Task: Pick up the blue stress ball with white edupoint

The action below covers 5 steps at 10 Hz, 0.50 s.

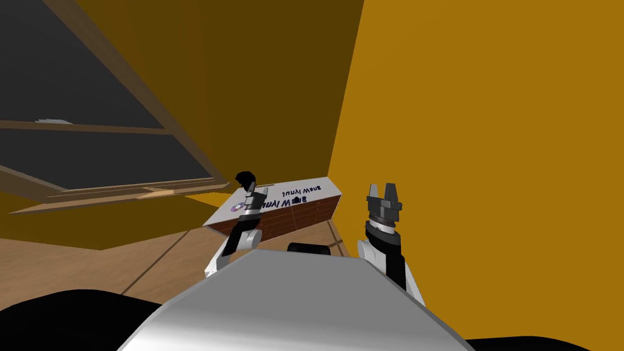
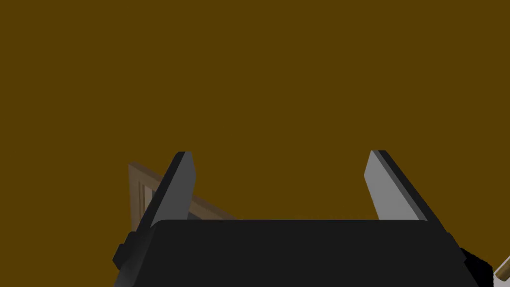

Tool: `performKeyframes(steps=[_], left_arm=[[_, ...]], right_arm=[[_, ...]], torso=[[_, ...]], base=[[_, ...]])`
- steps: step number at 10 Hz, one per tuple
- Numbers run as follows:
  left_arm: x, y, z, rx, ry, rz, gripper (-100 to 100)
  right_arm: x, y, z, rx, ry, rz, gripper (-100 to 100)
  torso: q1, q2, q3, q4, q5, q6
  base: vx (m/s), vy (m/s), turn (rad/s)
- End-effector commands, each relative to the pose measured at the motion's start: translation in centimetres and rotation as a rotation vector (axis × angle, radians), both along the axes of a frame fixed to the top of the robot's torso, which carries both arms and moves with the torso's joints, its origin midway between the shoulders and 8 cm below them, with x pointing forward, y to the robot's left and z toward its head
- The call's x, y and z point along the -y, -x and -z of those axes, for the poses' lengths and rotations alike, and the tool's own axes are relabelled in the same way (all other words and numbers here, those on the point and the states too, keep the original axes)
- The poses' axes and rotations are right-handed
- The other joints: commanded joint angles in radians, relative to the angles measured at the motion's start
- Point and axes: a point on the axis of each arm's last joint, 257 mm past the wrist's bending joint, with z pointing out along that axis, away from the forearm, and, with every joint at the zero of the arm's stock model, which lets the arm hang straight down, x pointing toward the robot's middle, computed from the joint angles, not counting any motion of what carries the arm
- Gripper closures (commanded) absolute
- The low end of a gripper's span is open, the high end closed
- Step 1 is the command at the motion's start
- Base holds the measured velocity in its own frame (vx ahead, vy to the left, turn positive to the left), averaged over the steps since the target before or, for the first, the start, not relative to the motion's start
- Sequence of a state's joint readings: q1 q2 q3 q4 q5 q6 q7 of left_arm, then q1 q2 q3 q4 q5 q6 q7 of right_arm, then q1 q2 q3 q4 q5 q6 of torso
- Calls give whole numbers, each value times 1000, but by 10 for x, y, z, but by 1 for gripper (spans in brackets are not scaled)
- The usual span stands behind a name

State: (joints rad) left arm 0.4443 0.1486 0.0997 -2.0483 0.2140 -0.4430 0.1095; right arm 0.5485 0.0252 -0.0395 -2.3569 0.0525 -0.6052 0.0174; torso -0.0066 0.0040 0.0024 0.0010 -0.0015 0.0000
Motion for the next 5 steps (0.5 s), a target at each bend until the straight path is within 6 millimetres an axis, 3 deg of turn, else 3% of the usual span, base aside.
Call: performKeyframes(steps=[1,3,5], left_arm=[[-11,-5,23,-50,35,-9,-100],[-23,-11,46,-102,78,-19,-100],[-28,-14,57,-126,100,-23,-100]], right_arm=[[0,0,0,0,0,0,0],[0,0,0,0,0,0,0],[0,0,0,0,0,0,0]], torso=[[0,0,0,0,0,0],[1,-1,-1,0,0,0],[3,-2,-1,0,1,0]], base=[[-57,-92,44],[-40,-82,38],[-21,-33,20]])
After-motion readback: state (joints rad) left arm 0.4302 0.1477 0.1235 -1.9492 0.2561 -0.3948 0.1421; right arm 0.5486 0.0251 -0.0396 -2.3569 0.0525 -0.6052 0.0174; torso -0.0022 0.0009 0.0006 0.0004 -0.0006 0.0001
